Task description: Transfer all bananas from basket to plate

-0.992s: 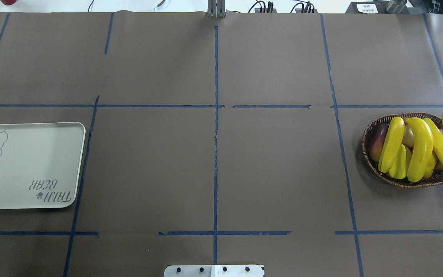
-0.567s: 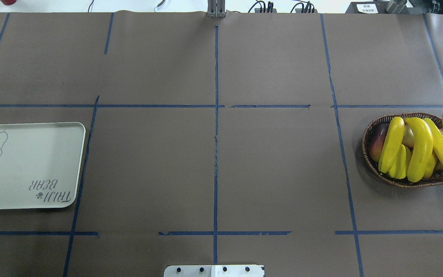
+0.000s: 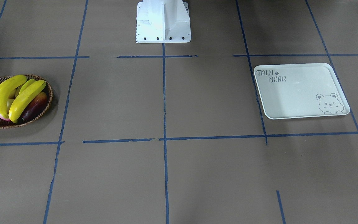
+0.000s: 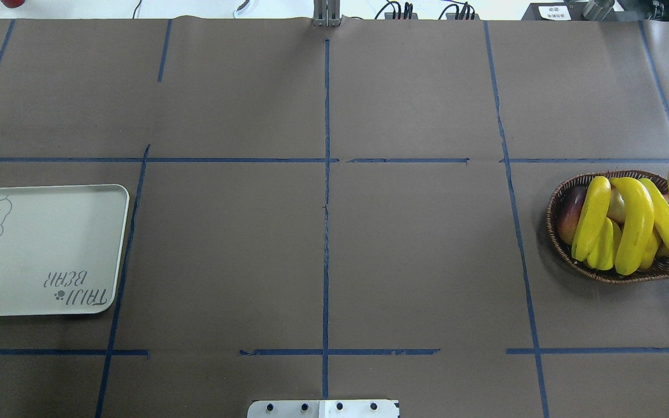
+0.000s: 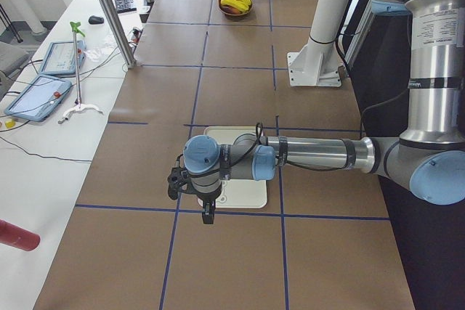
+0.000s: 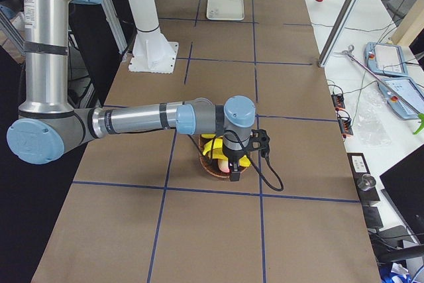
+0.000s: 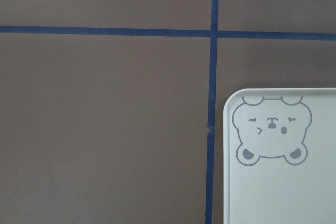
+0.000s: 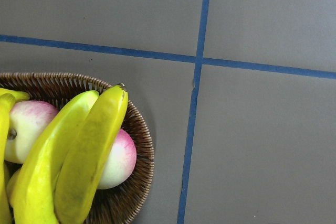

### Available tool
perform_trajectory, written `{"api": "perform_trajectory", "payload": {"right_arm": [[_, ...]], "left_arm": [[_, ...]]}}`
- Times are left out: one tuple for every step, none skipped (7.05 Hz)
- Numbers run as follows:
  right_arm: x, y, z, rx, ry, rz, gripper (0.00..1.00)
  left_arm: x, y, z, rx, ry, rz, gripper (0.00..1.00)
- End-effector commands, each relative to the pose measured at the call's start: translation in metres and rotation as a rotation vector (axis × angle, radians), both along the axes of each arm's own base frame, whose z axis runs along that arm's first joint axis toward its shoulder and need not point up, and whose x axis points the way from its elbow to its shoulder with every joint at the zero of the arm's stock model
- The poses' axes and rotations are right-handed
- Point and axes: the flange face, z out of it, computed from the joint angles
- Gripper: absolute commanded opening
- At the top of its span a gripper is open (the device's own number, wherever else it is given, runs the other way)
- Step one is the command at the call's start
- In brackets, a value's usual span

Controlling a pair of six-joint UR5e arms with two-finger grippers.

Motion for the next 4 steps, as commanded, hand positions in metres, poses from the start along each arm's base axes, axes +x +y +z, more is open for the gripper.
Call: {"api": "perform_trajectory", "payload": {"right_arm": [[-0.008, -0.008, -0.019, 0.021, -0.012, 0.003, 1.0], [-0.018, -0.018, -0.035, 0.008, -0.019, 0.031, 1.0], [-0.034, -0.025, -0.06, -0.002, -0.034, 0.063, 1.0], [-0.062, -0.033, -0.099, -0.022, -0.058, 0.106, 0.99]], "left_arm": [[0.0, -0.031, -0.032, 0.075, 0.0, 0.0, 1.0], [0.001, -0.036, -0.036, 0.08, 0.0, 0.0, 1.0], [0.002, -0.039, -0.039, 0.087, 0.002, 0.003, 1.0], [0.002, -0.039, -0.038, 0.088, 0.001, 0.005, 1.0]]}}
